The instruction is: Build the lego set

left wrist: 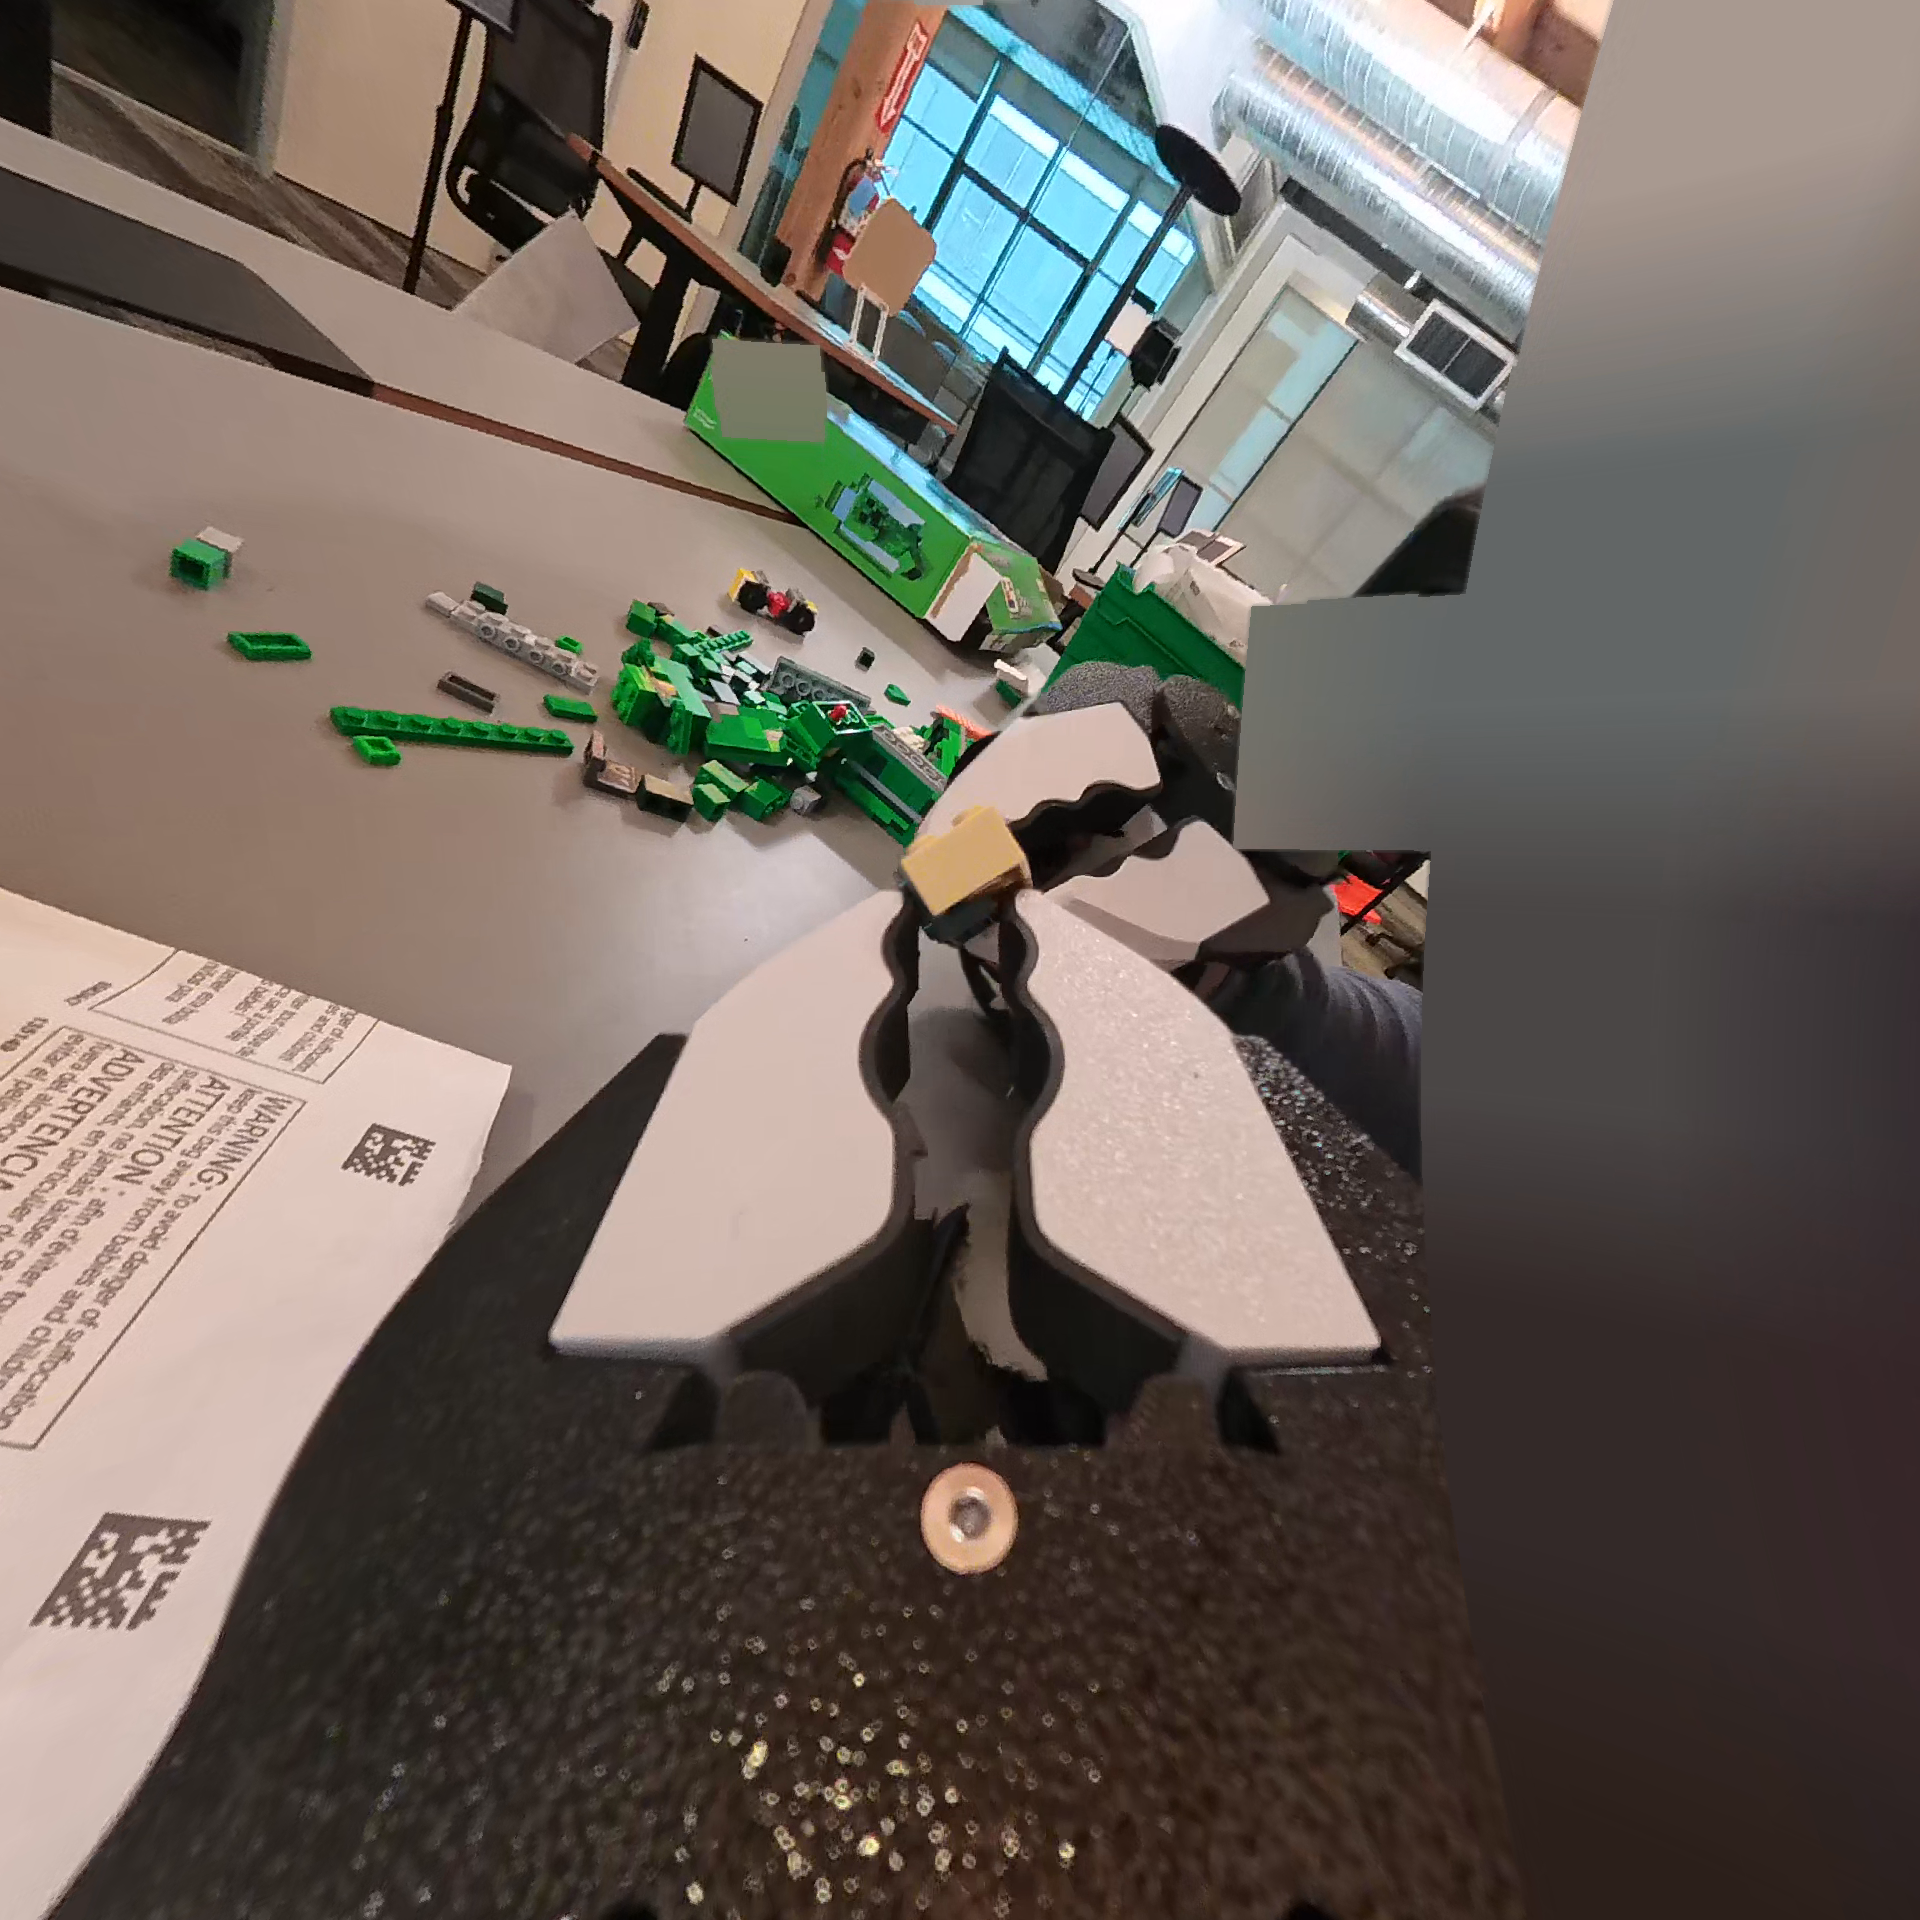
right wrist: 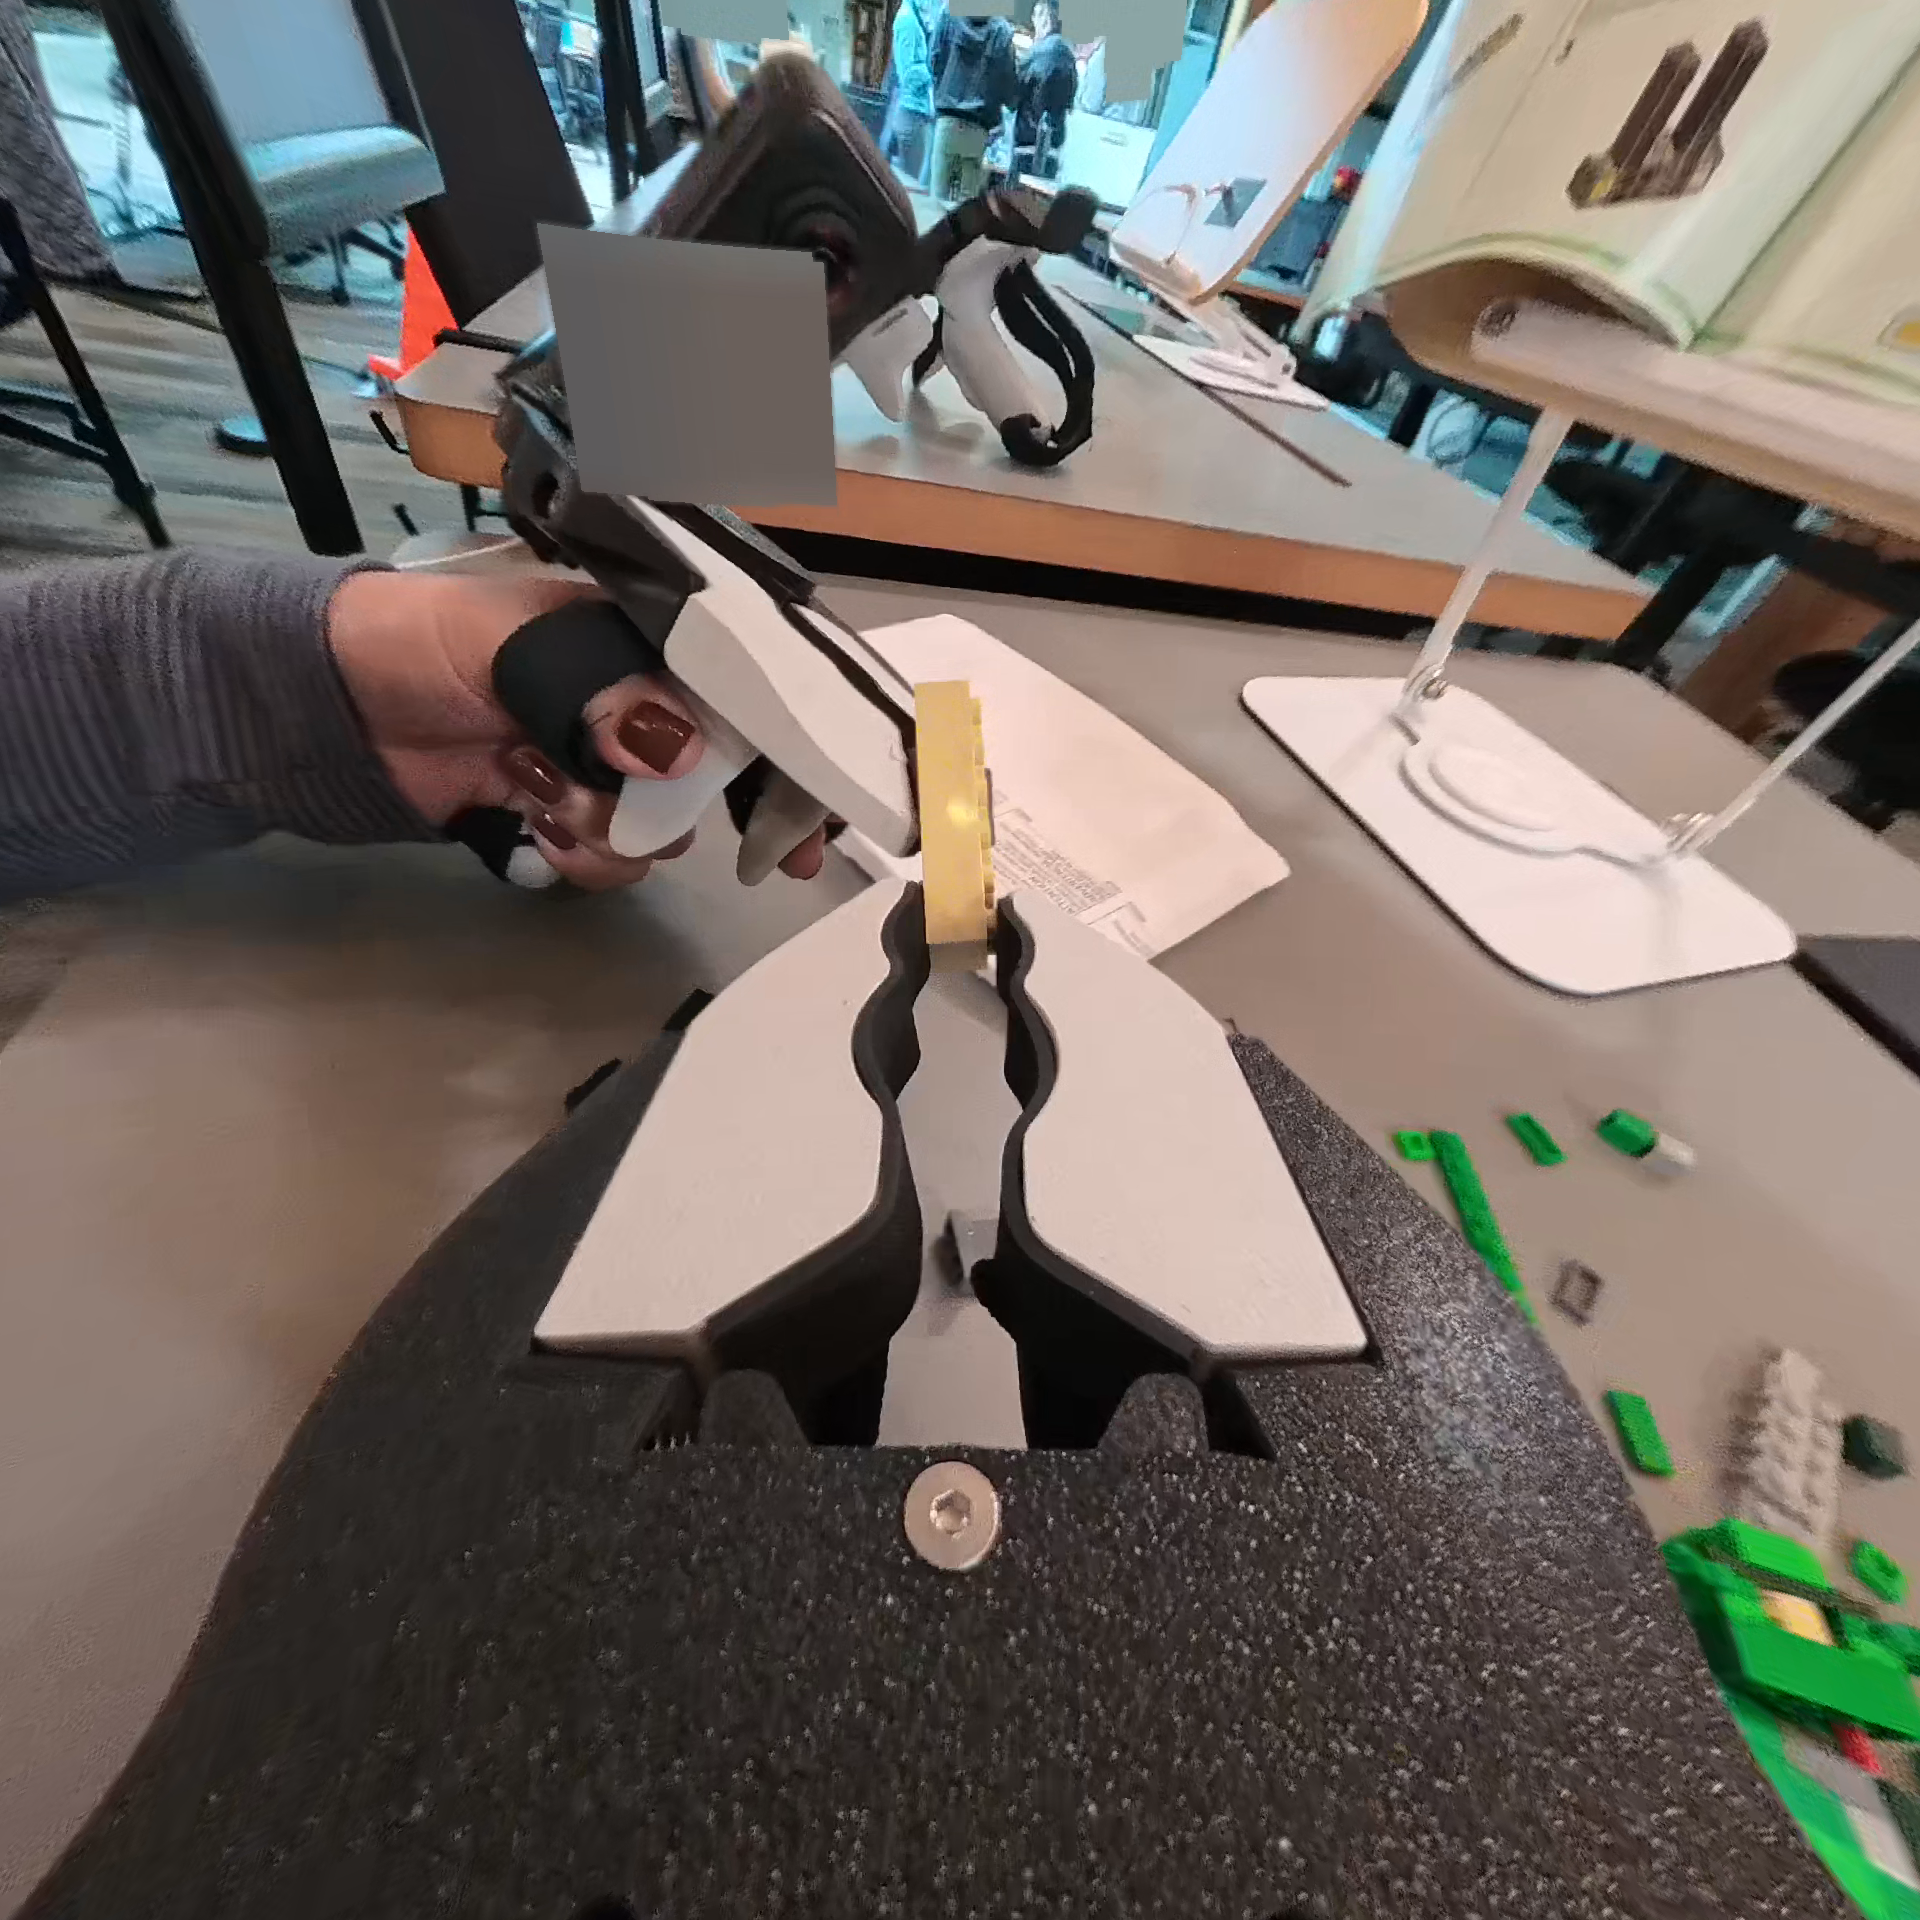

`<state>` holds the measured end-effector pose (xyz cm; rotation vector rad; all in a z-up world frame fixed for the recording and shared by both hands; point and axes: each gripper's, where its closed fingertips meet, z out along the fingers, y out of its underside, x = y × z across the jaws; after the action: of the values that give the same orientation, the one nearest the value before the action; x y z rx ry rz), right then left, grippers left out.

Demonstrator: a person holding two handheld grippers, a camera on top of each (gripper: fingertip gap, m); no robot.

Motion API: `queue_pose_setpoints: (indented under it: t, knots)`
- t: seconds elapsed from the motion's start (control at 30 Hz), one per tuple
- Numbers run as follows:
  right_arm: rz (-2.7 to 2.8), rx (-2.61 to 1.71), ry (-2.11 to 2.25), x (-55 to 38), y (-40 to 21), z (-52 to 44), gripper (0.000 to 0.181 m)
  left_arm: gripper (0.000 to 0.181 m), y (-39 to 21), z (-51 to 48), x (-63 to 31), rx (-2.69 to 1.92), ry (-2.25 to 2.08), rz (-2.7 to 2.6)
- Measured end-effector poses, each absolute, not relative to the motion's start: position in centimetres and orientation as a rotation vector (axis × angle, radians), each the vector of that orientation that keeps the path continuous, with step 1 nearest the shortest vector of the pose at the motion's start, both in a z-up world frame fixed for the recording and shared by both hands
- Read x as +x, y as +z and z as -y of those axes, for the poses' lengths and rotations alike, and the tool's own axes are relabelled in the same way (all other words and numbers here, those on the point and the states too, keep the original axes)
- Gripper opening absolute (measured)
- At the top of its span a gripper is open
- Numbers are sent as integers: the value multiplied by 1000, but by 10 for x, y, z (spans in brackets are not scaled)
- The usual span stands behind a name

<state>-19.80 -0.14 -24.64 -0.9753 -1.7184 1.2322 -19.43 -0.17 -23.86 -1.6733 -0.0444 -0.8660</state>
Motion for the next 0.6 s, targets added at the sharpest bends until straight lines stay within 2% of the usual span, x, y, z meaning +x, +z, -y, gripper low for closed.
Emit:
queue_pose_setpoints:
  t: [0.43, 0.6]
  knots:
    - [1740, -1320, 1213, -205, -275, -6, 13, 14, -263, -6, -205, -1837, -704, 120]
    - [1714, -1403, 1193, -205, -282, -18, 12, 13, -276, -7, -208, -1978, -501, 89]
